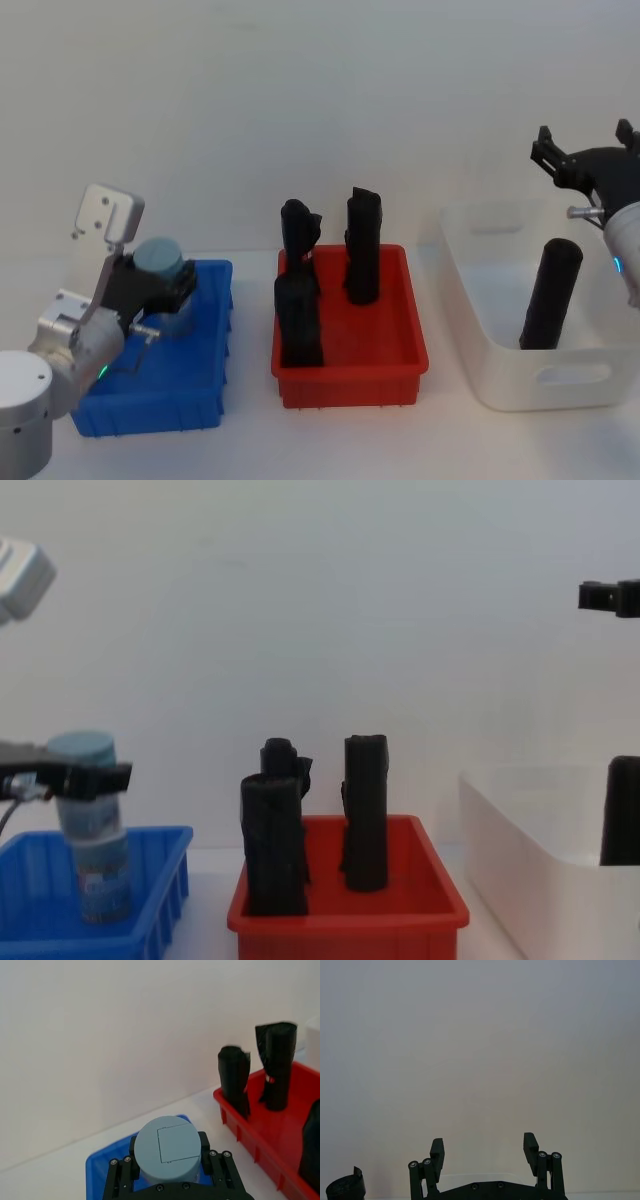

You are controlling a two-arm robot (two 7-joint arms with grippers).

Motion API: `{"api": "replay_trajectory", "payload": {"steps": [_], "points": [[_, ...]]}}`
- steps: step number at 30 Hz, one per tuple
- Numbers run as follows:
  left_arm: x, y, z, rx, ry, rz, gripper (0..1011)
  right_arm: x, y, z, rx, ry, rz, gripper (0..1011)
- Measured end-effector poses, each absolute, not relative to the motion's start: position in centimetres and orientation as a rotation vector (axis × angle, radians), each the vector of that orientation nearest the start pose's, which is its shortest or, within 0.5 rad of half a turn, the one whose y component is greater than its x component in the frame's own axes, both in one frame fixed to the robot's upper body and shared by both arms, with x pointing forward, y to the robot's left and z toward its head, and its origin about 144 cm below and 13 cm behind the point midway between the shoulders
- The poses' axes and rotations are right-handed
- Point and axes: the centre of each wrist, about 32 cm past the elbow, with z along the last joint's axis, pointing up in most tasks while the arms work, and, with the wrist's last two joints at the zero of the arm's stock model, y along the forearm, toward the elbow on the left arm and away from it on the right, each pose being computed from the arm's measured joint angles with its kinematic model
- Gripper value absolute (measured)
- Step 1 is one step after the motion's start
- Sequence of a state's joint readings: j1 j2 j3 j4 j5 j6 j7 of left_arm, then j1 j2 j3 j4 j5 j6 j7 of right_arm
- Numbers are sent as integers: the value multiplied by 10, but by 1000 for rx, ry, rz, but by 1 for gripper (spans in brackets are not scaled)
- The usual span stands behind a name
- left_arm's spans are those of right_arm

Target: Pick the cotton swabs from the blue box and place them into the white box.

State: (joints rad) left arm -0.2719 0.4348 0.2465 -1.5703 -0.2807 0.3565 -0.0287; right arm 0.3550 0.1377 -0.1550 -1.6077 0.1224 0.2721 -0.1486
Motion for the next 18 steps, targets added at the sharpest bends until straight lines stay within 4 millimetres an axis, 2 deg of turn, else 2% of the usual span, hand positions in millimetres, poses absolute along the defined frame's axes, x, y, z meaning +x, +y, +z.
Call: {"api": "replay_trajectory", "payload": {"steps": [11, 18], "points": [[527, 268, 1255, 199, -129, 1261, 681, 537, -218, 1277, 19, -148, -1482, 1001], [536, 255, 1263, 157, -161, 1174, 682, 537, -220, 1277, 3, -158, -1394, 1001]]}}
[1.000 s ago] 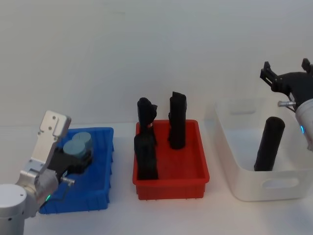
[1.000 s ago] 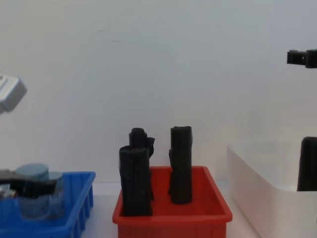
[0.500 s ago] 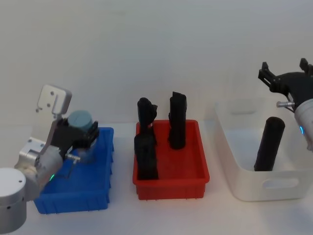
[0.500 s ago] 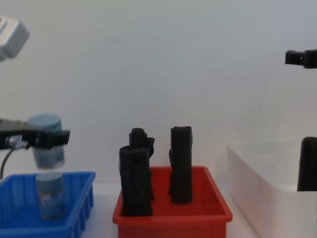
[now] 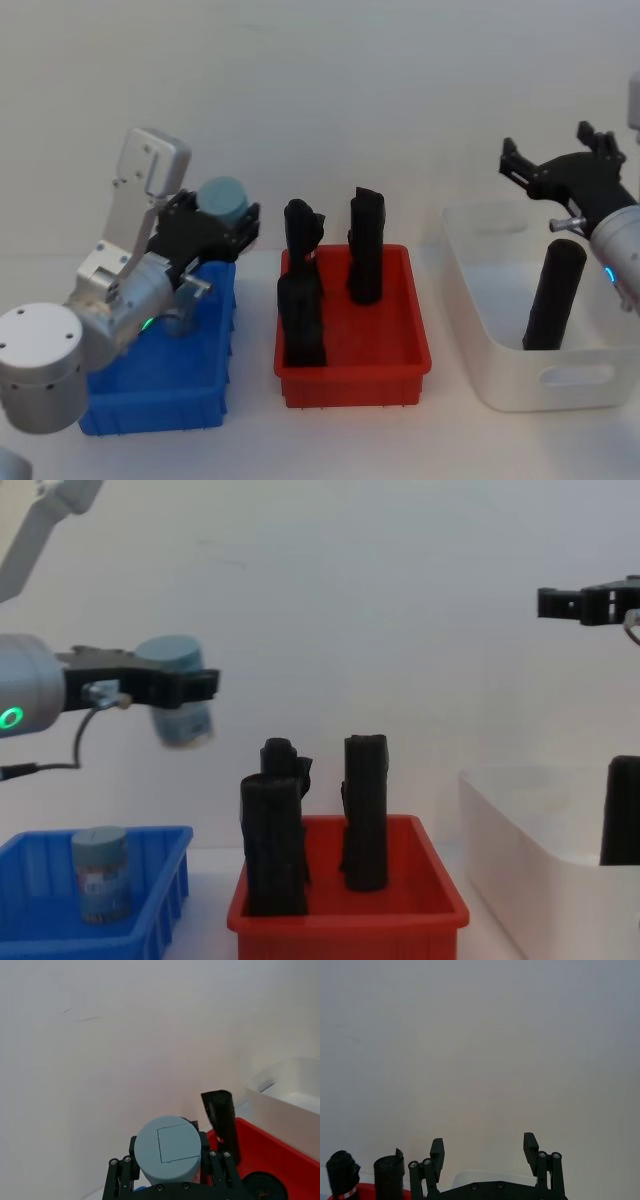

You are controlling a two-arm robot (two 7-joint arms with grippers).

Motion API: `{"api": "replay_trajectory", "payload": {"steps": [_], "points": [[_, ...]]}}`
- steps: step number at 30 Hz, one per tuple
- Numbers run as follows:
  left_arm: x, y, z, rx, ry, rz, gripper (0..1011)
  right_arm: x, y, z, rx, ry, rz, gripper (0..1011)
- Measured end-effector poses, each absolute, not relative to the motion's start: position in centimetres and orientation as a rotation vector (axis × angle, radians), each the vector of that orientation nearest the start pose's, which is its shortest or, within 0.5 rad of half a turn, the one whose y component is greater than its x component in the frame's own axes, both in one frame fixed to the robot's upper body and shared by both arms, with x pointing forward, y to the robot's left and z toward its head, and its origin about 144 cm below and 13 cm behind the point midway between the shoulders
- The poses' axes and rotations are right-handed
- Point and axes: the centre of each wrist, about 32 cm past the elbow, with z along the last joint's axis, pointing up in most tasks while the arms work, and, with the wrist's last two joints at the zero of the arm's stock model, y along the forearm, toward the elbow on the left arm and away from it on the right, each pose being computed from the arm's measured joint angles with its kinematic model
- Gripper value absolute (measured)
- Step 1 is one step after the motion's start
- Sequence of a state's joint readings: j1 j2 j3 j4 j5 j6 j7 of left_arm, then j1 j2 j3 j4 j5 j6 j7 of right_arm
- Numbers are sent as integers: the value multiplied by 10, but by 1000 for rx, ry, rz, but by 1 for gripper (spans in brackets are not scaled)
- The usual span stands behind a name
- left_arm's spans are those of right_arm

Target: Pick the cotton swabs from the blue box and place them into the white box.

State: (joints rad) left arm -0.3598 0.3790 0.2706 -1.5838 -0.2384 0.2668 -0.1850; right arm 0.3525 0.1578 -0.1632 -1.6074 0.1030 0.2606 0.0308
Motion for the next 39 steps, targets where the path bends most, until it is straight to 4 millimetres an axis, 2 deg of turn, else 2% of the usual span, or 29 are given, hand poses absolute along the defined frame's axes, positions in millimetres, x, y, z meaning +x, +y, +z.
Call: {"api": "replay_trajectory", "payload": {"steps": [19, 31, 39], "points": [[558, 226, 1278, 120, -205, 1027, 681, 538, -224, 1280, -93, -149, -1100, 1001], [572, 217, 1290, 91, -227, 980, 681, 544, -223, 1284, -178, -160, -905, 1001], [581, 215, 1294, 59, -208, 942, 682, 552, -220, 1286, -242, -225, -786, 1001]]}}
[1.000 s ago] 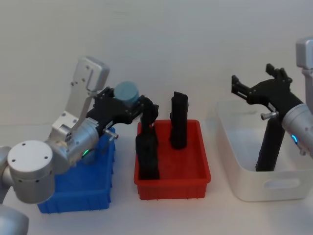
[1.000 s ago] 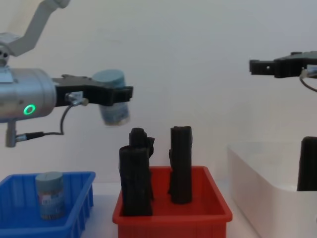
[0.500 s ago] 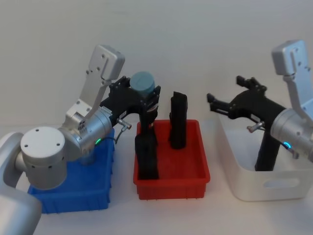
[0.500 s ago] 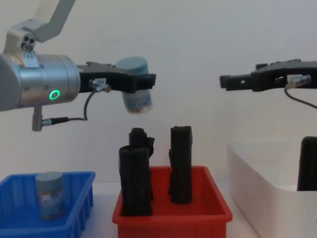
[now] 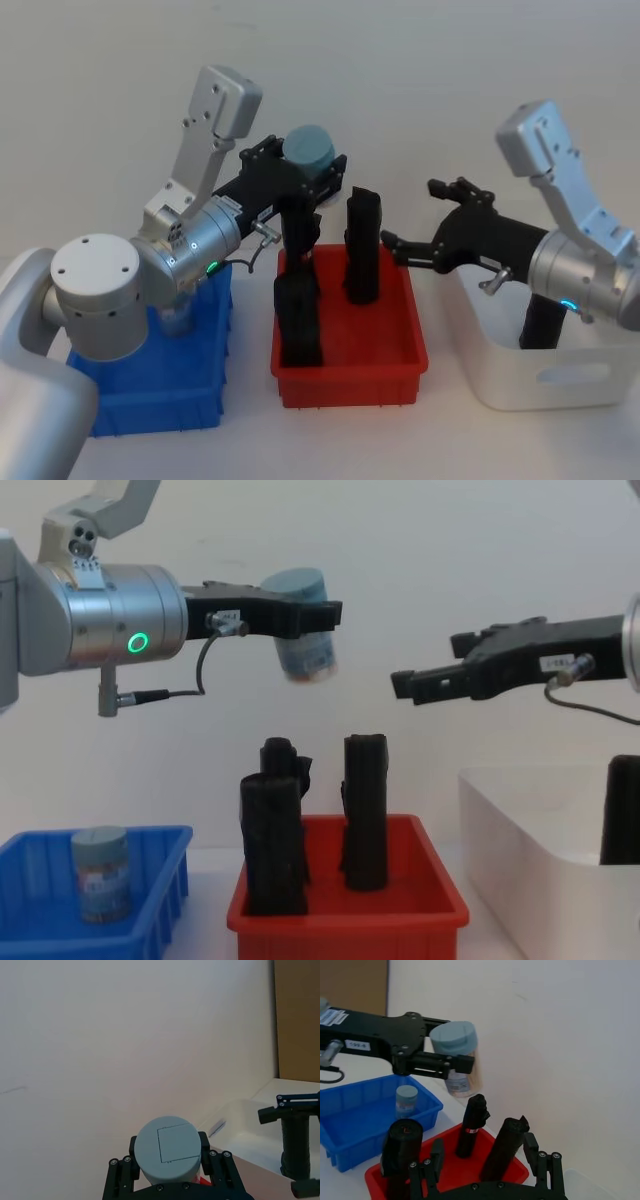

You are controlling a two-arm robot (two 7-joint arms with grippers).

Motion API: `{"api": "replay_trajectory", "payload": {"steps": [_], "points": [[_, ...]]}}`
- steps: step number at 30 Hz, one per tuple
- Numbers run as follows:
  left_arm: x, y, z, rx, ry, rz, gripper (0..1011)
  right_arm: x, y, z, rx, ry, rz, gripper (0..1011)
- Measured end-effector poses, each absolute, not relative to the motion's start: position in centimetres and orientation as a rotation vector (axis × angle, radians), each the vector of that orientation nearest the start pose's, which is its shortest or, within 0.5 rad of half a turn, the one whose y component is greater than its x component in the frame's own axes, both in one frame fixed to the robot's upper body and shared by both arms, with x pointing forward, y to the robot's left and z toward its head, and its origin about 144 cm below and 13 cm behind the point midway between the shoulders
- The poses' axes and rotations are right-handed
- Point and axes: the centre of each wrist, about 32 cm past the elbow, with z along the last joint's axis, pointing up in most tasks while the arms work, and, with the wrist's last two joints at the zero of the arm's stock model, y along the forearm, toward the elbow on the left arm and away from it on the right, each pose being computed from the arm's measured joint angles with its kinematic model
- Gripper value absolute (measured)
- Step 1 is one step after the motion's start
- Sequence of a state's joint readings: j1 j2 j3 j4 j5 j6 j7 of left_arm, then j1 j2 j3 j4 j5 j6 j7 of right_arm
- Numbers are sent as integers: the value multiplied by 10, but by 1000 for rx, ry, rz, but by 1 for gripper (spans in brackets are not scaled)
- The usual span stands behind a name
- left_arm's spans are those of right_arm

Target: Pick the cotton swabs from the blue box and place them into the white box.

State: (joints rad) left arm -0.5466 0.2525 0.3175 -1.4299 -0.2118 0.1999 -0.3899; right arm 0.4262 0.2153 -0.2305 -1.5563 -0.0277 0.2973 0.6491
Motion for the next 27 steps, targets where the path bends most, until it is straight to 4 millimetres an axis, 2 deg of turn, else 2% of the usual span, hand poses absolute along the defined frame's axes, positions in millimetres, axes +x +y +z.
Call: {"api": "replay_trajectory", "payload": {"steps": [11, 27], "points": [[587, 220, 1296, 55, -164, 910, 681, 561, -212, 1283, -275, -355, -745, 1001], [585, 224, 1296, 71, -125, 888, 682, 565, -197, 1270, -246, -536, -827, 1002]]}}
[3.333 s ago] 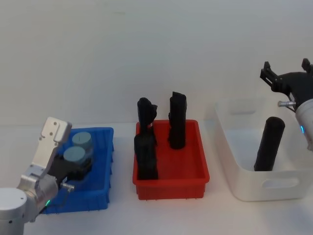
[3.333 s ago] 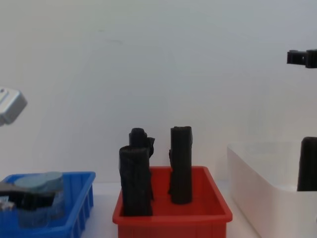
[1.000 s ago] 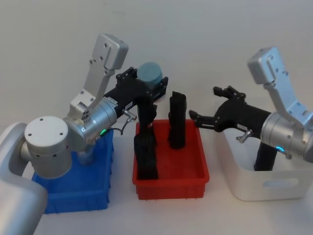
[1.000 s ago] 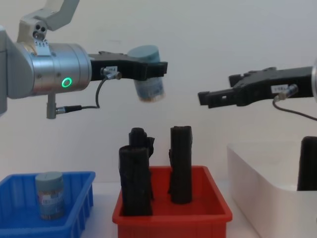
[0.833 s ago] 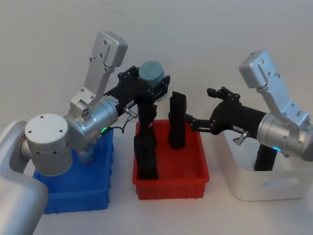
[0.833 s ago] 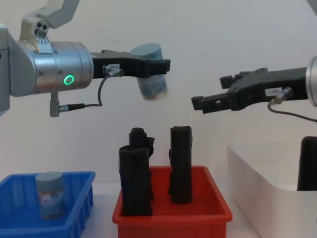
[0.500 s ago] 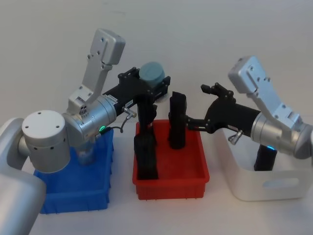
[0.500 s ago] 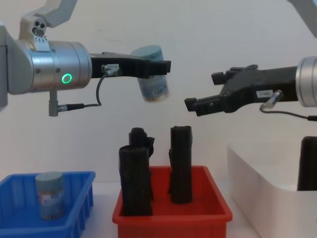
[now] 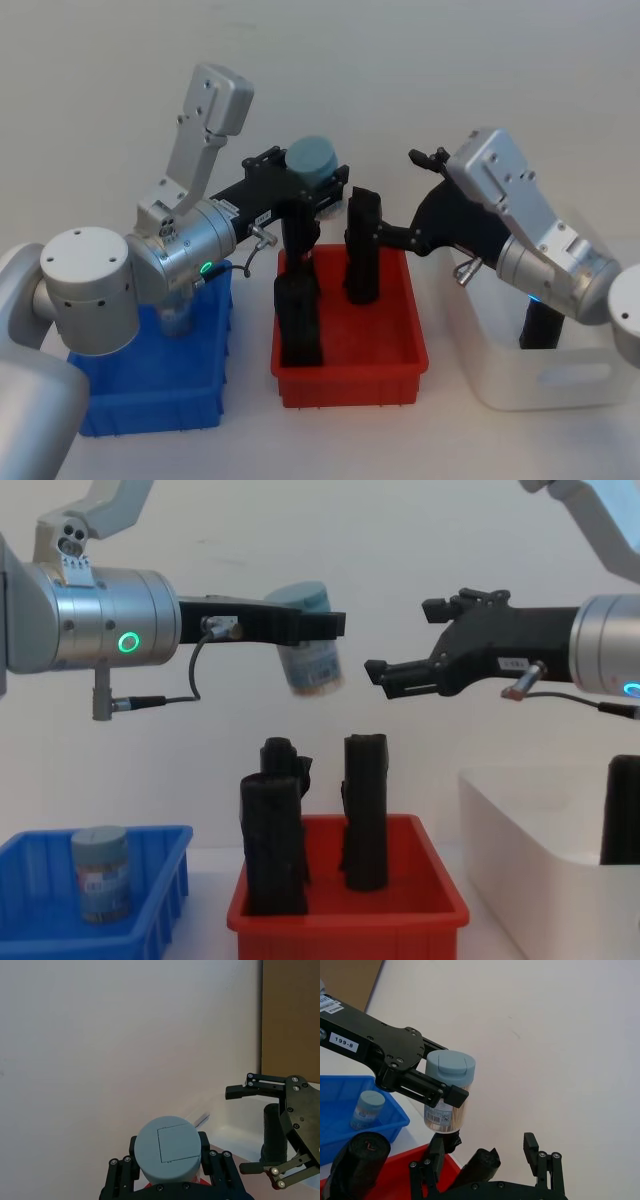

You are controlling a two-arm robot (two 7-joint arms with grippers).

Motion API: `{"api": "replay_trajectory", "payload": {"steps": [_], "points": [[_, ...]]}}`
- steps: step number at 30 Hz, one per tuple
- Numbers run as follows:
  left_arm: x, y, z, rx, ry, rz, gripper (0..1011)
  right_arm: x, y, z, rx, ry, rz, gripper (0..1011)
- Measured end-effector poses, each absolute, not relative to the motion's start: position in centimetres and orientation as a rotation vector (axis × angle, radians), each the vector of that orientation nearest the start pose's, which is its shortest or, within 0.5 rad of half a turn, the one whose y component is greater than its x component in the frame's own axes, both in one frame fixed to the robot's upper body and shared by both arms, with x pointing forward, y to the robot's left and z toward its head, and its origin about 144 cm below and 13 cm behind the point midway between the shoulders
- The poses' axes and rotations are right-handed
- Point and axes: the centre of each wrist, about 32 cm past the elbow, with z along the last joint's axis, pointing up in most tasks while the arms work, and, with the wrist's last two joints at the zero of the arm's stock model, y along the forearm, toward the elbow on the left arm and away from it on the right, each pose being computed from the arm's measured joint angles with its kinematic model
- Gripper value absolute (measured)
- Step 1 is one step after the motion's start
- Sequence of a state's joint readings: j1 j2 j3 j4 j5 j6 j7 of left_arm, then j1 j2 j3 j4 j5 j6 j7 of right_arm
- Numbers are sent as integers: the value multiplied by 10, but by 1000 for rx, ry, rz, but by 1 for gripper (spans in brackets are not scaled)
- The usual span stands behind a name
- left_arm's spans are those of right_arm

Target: Pick the cotton swabs from the blue box and place them into the white box.

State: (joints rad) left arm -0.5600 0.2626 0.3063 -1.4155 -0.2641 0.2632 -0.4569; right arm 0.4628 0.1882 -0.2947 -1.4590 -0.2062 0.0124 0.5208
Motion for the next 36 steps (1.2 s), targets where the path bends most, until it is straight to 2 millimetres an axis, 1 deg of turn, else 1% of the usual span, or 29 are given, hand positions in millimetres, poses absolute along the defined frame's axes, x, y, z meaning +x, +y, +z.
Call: {"api": "replay_trajectory", "payload": {"steps": [9, 19, 36], "points": [[583, 221, 1296, 54, -141, 893, 681, 564, -190, 1267, -262, -529, -827, 1001], [578, 218, 1295, 20, -162, 955, 681, 563, -184, 1266, -291, -485, -816, 1001], [572, 217, 1289, -2, -154, 974, 681, 556, -173, 1264, -238, -463, -846, 1001]]}}
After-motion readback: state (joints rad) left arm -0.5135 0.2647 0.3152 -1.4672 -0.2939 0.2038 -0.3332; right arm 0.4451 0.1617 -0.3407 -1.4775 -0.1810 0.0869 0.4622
